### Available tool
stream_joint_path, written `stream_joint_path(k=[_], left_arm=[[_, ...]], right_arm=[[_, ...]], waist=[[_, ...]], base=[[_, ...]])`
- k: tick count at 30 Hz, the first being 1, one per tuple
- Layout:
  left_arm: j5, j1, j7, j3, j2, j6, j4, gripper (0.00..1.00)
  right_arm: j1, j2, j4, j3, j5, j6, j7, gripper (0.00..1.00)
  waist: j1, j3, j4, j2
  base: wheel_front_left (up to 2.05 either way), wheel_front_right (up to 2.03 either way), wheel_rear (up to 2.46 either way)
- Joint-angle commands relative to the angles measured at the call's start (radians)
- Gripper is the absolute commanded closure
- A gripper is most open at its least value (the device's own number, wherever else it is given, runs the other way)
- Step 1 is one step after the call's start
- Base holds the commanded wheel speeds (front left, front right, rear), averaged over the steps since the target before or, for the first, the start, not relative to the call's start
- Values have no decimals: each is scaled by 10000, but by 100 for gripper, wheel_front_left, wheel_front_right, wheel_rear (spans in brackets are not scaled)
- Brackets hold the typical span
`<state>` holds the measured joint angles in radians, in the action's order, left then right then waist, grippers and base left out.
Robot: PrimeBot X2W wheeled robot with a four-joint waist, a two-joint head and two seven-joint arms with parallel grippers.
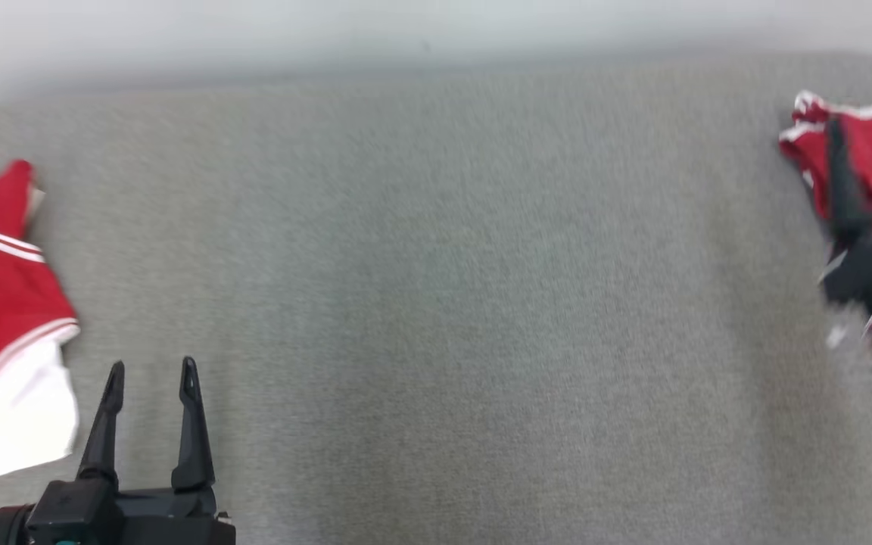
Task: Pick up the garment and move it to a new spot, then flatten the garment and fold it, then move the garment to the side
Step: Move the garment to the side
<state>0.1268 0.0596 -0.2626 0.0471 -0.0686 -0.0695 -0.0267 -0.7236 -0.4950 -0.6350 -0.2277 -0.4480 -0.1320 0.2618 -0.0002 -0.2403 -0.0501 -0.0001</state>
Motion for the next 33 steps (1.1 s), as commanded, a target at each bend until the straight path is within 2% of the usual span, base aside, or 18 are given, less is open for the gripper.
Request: stream_joint_path(k=[1, 11, 22, 26, 33], left_arm=[[140, -185, -31, 77, 38, 14, -51, 0], [160, -557, -31, 97, 113, -64, -451, 0], [188, -799, -31, -101, 156, -166, -793, 0], [84, -830, -31, -207, 157, -236, -1068, 0], [126, -1026, -31, -339, 140, -390, -1172, 0]], right_arm=[[630, 288, 269, 183, 221, 27, 38, 0], [4309, 1949, 2857, 1629, 1169, 27, 26, 0], [6971, 3087, 4802, 2082, 1578, 27, -93, 0], [7687, 3345, 5270, 2251, 1702, 27, -217, 0], [8120, 3744, 5181, 2406, 1810, 27, -151, 0]], waist=[[2, 955, 630, 1], [2, 1695, 833, 1], [2, 2145, 750, 1], [2, 2313, 759, 1], [2, 2477, 802, 1]], base=[[0, 0, 0], [0, 0, 0], [0, 0, 0], [0, 0, 0], [0, 0, 0]])
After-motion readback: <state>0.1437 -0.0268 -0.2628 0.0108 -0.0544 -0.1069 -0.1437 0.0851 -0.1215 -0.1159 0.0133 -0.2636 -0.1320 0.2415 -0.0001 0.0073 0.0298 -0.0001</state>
